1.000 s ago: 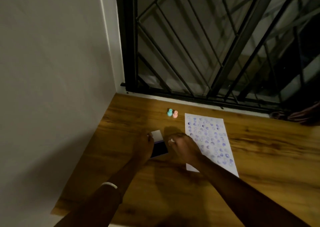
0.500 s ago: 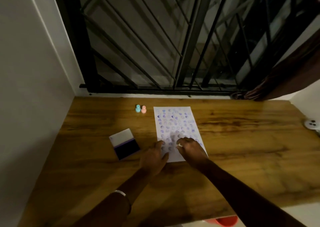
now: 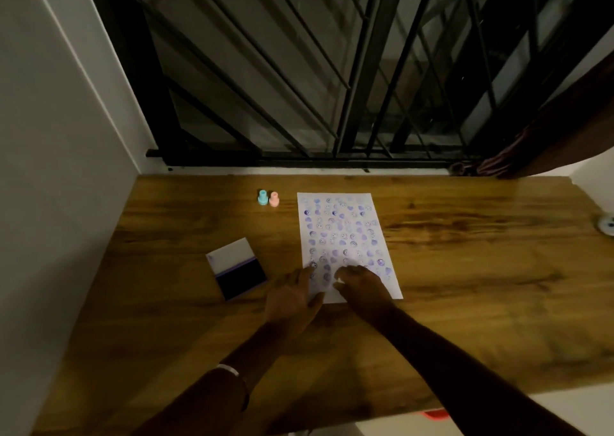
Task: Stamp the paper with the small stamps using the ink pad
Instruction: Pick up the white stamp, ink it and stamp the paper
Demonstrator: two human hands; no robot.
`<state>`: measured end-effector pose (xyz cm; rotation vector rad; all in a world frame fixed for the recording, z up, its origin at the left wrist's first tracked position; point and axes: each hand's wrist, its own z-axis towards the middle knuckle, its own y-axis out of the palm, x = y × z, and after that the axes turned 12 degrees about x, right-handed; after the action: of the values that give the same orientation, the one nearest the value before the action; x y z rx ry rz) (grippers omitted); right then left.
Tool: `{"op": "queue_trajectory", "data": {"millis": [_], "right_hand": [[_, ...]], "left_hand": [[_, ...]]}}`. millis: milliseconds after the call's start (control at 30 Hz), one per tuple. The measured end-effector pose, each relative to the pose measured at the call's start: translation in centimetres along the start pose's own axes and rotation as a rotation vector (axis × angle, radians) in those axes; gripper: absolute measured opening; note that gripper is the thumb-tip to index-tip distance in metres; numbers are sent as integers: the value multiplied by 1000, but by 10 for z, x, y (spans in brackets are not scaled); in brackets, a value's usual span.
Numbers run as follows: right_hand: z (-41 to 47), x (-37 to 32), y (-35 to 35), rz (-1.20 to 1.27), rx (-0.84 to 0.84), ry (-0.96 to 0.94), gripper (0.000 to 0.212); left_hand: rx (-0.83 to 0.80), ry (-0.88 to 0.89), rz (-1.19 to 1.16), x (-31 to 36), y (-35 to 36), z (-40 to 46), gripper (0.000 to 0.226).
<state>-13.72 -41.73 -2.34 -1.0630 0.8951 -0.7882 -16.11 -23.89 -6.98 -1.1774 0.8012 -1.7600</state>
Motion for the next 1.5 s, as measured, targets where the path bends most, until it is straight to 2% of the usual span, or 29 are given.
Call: {"op": "queue_trajectory", "data": {"millis": [133, 300, 367, 500, 600, 700, 767, 867, 1000, 1167, 1300, 1400, 1500], "right_hand": [[-2, -1, 0, 8, 48, -5, 17], [5, 1, -7, 26, -73, 4, 24], [10, 2, -16, 84, -38, 52, 20], [27, -2, -35, 149, 89, 91, 18], [42, -12, -48, 142, 120, 44, 17], [53, -27, -51, 169, 117, -28, 16], [56, -41, -50, 177, 102, -83, 14], [59, -62, -47, 215, 66, -156, 13], [60, -84, -38, 200, 46, -252, 12], [65, -97, -27, 171, 25, -269, 17], [70, -104, -21, 165, -20, -286, 18], [73, -109, -14, 217, -60, -238, 19], [81, -111, -4, 160, -102, -187, 25]], "left_hand": [[-27, -24, 18, 2, -1, 0, 65], [-113, -53, 34, 4, -3, 2, 65], [-125, -77, 14, 5, -5, 3, 62], [-63, -224, -253, 3, -10, 11, 37], [4, -530, -527, 7, -21, 25, 26], [-41, -1016, -845, 10, -36, 41, 36], [-111, -1208, -1131, 11, -47, 47, 45], [-112, -1275, -1376, 6, -55, 50, 56], [-140, -1321, -1542, 0, -67, 51, 57], [-95, -1420, -1590, -8, -78, 48, 54], [-71, -1434, -1608, -18, -79, 44, 60], [-15, -1482, -1617, -28, -77, 43, 66], [2, -1491, -1609, -35, -75, 45, 76]]}}
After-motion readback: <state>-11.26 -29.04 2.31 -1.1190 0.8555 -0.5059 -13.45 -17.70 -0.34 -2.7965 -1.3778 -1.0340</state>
